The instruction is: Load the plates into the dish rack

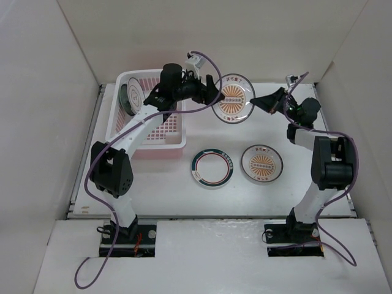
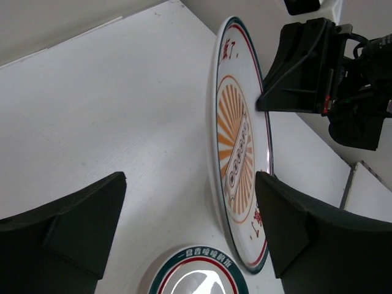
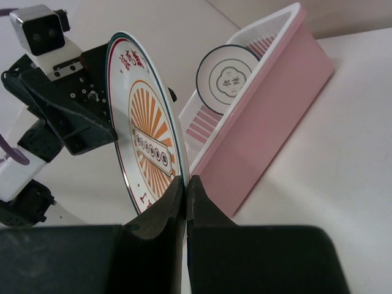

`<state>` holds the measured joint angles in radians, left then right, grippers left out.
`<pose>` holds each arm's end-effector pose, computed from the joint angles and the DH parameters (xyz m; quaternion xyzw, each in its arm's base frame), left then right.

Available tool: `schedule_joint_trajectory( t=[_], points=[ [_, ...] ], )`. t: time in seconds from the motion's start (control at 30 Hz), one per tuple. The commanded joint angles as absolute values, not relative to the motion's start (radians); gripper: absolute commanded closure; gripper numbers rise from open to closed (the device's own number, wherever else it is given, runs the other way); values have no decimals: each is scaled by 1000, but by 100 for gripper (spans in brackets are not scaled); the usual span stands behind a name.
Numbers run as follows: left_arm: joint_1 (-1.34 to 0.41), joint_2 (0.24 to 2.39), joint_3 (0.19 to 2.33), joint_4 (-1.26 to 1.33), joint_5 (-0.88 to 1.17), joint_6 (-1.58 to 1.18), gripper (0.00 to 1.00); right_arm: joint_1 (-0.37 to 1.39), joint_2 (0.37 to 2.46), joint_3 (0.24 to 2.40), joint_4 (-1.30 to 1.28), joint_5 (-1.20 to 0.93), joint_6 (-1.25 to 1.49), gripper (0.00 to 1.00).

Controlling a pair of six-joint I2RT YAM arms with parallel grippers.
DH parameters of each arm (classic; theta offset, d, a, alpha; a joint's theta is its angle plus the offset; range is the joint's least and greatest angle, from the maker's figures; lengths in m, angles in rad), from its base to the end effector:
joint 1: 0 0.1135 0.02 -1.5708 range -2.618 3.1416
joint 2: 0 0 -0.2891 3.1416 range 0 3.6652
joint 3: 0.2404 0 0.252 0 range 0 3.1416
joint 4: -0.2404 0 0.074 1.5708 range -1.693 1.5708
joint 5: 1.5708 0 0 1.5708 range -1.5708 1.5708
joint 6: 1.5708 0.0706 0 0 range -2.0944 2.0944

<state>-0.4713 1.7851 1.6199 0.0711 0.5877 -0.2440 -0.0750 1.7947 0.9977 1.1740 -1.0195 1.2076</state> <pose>0.3965 -0.2460 0.4024 0.2740 0.6812 -0.4262 0.5285 0.4047 0.0299 0.3031 -0.0299 0.6346 0.6188 0.4621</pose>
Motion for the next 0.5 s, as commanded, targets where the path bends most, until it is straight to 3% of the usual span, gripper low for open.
schedule_joint_trajectory(
  t=[0.0, 0.03, 0.13, 0.17, 0.2, 0.27, 0.3, 0.33, 0.37, 0.4, 0.47],
  points=[
    [-476, 1770, 1649, 167, 676, -281, 20, -46, 1753, 1028, 1229, -1023, 1181, 100],
    [-476, 1770, 1649, 181, 687, -291, 39, -35, 1753, 1037, 1229, -1023, 1181, 100],
    [-476, 1770, 1638, 195, 696, -301, 70, -14, 1753, 1037, 1229, -1014, 1181, 100],
    [-476, 1779, 1638, 195, 696, -301, 88, -14, 1753, 1046, 1229, -1014, 1181, 100],
    [-476, 1779, 1638, 195, 696, -310, 98, -5, 1753, 1046, 1229, -1014, 1172, 100],
    [-476, 1779, 1647, 183, 696, -310, 100, -5, 1753, 1046, 1239, -1014, 1172, 100],
    [-476, 1779, 1660, 169, 681, -301, 100, -5, 1753, 1046, 1239, -1005, 1172, 95],
    [-476, 1779, 1660, 151, 663, -301, 100, -5, 1753, 1046, 1239, -1005, 1172, 44],
    [-476, 1779, 1660, 138, 644, -284, 100, -5, 1753, 1037, 1239, -1005, 1172, 17],
    [-476, 1769, 1684, 118, 615, -272, 100, -5, 1753, 1037, 1221, -1005, 1160, 0],
    [-476, 1743, 1716, 29, 478, -206, 100, -5, 1753, 1037, 1184, -1005, 1134, 0]
  ],
)
